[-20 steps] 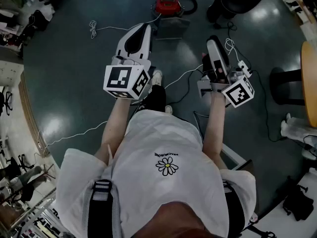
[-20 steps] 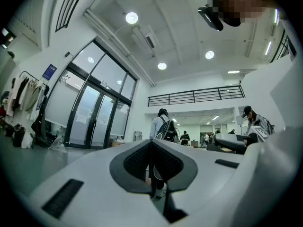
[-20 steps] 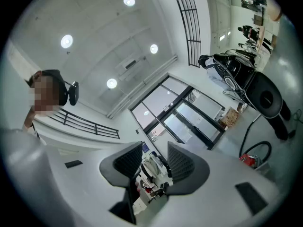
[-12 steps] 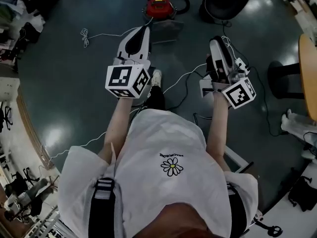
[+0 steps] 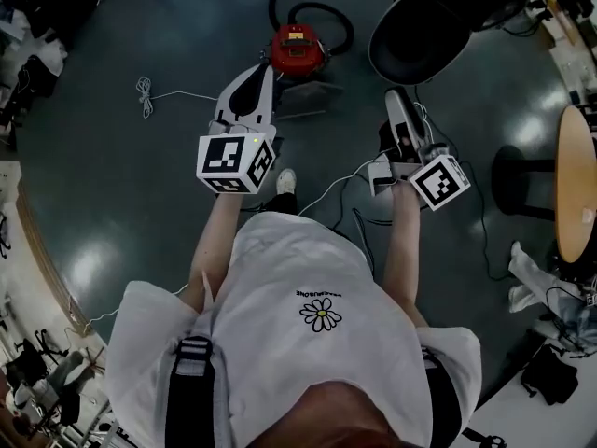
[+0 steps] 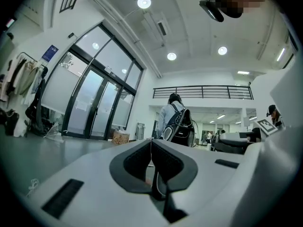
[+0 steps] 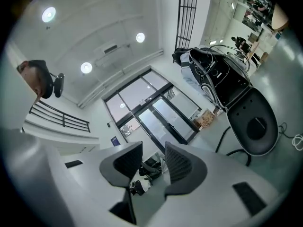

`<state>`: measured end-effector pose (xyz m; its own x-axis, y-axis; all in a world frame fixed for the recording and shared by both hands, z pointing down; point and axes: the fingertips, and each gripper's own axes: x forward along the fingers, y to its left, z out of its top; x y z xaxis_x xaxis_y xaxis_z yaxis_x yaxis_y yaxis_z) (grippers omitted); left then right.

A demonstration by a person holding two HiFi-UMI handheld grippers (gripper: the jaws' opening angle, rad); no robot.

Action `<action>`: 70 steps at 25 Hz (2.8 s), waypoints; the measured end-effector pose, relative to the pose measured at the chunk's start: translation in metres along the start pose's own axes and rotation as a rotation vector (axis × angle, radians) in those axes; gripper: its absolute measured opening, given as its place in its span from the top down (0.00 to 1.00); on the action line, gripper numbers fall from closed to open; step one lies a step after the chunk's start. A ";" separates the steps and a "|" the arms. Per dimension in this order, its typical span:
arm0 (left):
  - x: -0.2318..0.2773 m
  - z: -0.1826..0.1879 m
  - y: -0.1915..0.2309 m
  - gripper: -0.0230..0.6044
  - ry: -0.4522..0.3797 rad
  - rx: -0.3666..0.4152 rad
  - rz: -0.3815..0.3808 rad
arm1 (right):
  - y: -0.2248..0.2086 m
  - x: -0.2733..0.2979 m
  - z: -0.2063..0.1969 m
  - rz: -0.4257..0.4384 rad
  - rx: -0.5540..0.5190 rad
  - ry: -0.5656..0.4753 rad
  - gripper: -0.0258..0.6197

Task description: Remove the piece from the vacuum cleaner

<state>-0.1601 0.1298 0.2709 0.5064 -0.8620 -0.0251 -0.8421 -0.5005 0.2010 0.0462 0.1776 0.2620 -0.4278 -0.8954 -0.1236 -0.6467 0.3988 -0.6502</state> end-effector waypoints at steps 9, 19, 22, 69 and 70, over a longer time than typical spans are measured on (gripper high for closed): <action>0.123 -0.031 0.053 0.95 0.059 -0.025 0.004 | -0.110 0.067 0.018 -0.144 0.034 -0.008 0.71; 0.226 -0.071 0.076 0.95 0.191 0.006 0.061 | -0.175 0.180 0.042 -0.055 -0.314 0.158 0.71; 0.261 -0.090 0.077 0.95 0.271 0.060 0.056 | -0.196 0.211 0.031 0.024 -0.388 0.276 0.71; 0.332 -0.594 0.179 0.95 1.399 0.635 -0.397 | -0.551 0.109 -0.469 0.238 -1.058 1.766 0.92; 0.332 -0.595 0.178 0.95 1.409 0.626 -0.401 | -0.547 0.107 -0.472 0.241 -1.054 1.759 0.92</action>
<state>-0.0316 -0.1976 0.8808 0.1644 -0.0895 0.9823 -0.3779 -0.9256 -0.0211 0.0558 -0.0429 0.9581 -0.1428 0.0316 0.9892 -0.2579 0.9638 -0.0680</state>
